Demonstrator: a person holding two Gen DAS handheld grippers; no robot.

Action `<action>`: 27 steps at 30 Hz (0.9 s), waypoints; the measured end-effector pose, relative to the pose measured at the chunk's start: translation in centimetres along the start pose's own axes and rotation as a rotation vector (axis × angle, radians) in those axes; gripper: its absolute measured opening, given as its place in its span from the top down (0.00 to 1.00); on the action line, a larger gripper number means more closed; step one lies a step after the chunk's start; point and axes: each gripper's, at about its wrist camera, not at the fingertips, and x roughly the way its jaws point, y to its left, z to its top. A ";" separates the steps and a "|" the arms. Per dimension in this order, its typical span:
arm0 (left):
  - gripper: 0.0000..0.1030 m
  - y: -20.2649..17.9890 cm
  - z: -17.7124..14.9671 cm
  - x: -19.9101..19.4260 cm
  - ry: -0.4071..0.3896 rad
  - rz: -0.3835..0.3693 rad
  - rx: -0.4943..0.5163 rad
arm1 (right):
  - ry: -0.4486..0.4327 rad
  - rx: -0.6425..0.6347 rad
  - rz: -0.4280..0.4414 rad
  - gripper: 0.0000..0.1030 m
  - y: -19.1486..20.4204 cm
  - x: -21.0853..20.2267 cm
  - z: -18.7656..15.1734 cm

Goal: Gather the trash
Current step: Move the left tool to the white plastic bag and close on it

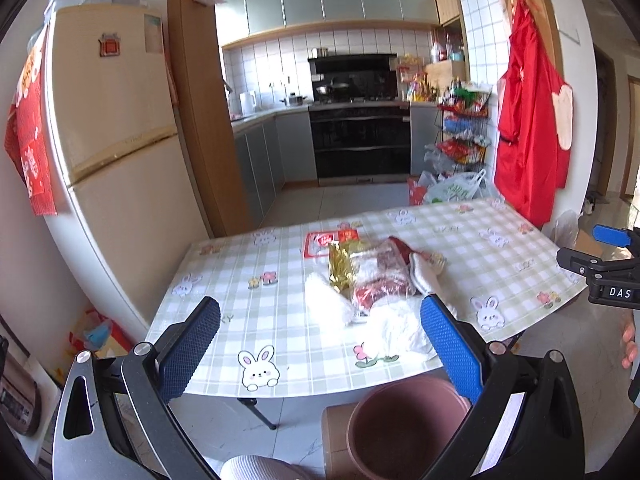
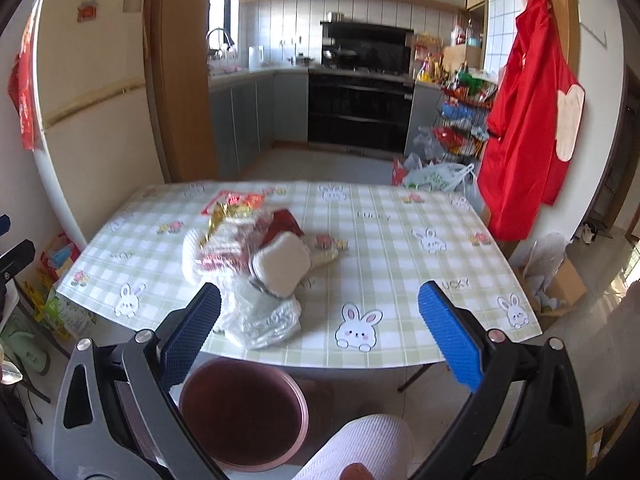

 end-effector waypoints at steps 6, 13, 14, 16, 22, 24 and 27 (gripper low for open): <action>0.05 0.0 -2.1 5.3 0.102 -0.050 -0.039 | 0.069 -0.012 0.002 0.05 0.6 4.5 -1.5; 0.05 1.8 -4.6 10.9 0.198 -0.119 -0.141 | 0.148 -0.015 0.056 0.05 1.1 9.7 -3.0; 0.05 2.0 -4.8 11.5 0.209 -0.124 -0.148 | 0.156 -0.017 0.062 0.05 1.3 10.3 -3.1; 0.05 2.2 -5.2 12.8 0.216 -0.124 -0.150 | 0.171 -0.019 0.072 0.05 1.5 11.4 -3.4; 0.05 1.6 -5.7 15.0 0.194 -0.163 -0.141 | 0.178 0.004 0.100 0.05 1.4 13.9 -3.8; 0.05 0.7 -6.0 16.3 0.215 -0.159 -0.105 | 0.179 0.004 0.103 0.05 1.5 14.7 -3.9; 0.05 -0.5 -6.6 18.4 0.258 -0.187 -0.093 | 0.195 -0.005 0.101 0.05 1.5 15.8 -4.0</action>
